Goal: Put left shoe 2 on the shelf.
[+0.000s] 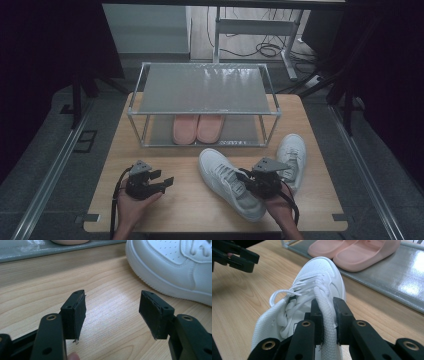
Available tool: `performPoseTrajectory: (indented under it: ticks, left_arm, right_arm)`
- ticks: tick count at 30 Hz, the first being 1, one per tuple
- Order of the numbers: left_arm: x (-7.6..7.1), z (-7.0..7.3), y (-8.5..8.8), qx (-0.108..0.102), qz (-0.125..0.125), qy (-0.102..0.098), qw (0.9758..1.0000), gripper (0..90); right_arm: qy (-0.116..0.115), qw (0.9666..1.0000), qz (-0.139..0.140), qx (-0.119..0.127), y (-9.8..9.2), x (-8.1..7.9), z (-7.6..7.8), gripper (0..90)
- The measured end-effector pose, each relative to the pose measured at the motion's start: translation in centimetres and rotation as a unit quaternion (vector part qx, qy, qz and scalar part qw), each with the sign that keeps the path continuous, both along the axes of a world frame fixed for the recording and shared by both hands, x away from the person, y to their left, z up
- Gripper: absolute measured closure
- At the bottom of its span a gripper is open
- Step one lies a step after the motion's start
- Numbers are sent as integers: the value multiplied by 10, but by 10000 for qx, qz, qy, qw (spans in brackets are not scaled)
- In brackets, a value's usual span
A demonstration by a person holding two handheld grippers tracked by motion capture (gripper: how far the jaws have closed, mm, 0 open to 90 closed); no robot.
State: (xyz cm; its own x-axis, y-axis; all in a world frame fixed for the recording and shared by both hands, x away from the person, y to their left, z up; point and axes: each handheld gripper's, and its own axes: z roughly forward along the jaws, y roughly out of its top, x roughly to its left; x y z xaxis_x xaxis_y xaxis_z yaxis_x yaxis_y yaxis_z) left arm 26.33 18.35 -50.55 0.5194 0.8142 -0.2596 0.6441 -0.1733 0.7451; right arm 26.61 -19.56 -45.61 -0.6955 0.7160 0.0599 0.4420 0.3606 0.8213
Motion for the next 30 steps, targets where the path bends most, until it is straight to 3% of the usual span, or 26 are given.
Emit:
performPoseTrajectory:
  ticks: [18,30]
  left_arm:
    - [0,-1,-1,21,-15,26,10000,389]
    - [1,-2,-2,26,-13,49,10000,389]
  right_arm:
    - [-439,9976,61,525,-15,-14,29,805]
    - [-563,9959,39,709,-19,-16,37,805]
